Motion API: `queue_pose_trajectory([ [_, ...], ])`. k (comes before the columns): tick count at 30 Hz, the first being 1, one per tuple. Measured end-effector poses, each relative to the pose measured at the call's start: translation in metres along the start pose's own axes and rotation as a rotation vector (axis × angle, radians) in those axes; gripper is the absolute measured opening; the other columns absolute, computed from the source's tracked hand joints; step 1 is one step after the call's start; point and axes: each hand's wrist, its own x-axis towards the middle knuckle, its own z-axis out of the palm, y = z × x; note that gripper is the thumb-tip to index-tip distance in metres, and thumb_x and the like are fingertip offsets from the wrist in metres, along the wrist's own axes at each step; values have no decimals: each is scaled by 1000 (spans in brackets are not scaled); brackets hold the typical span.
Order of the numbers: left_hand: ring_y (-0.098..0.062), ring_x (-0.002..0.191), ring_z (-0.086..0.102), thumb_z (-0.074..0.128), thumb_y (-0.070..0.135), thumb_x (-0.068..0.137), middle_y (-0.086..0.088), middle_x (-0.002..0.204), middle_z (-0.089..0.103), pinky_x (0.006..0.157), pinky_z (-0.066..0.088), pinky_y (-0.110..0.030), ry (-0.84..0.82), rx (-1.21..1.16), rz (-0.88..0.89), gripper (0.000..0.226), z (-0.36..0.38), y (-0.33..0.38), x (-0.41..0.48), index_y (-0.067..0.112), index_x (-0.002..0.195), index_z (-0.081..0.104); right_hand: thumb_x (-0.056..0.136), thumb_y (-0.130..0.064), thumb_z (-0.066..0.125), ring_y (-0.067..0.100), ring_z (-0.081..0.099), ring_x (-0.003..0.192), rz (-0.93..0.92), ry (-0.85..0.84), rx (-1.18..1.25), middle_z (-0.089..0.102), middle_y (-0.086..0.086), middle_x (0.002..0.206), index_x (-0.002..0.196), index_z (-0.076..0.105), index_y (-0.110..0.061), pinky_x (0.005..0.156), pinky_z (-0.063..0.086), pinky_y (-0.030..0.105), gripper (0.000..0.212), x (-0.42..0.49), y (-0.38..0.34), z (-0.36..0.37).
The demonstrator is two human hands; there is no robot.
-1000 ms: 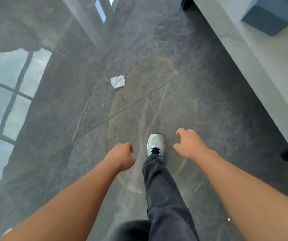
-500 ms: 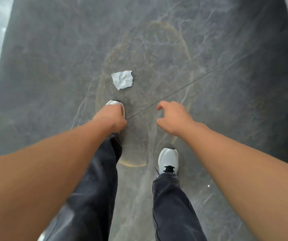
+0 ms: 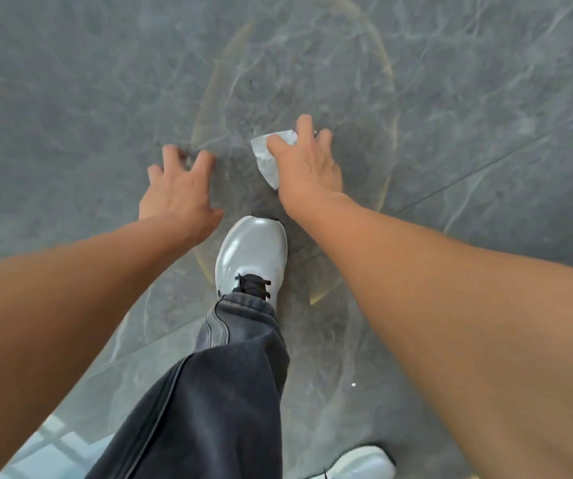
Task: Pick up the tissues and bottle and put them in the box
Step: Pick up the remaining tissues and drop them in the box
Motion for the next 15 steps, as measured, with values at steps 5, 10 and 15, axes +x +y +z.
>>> queue_pose_trajectory([
  [5,-42,97,42,68,23,75,-18,113,33,68,47,-50,74,163,126,48,14,9,5,12,109,36,91,-10,40,32,47,104,37,98,259,43,7,106,94,45,-19,72,35,36,10,-16,45,3],
  [10,-33,80,46,52,18,80,-14,103,42,63,43,-42,84,319,217,22,11,49,-30,11,100,45,91,-19,38,31,47,95,260,194,563,45,7,101,107,51,-10,69,28,32,22,-76,114,-11],
  [15,-37,87,53,49,18,78,-13,100,49,65,45,-41,127,458,405,17,23,139,-110,13,94,48,91,-18,40,30,47,87,417,308,666,53,10,107,105,52,-14,68,31,34,19,-203,196,-23],
])
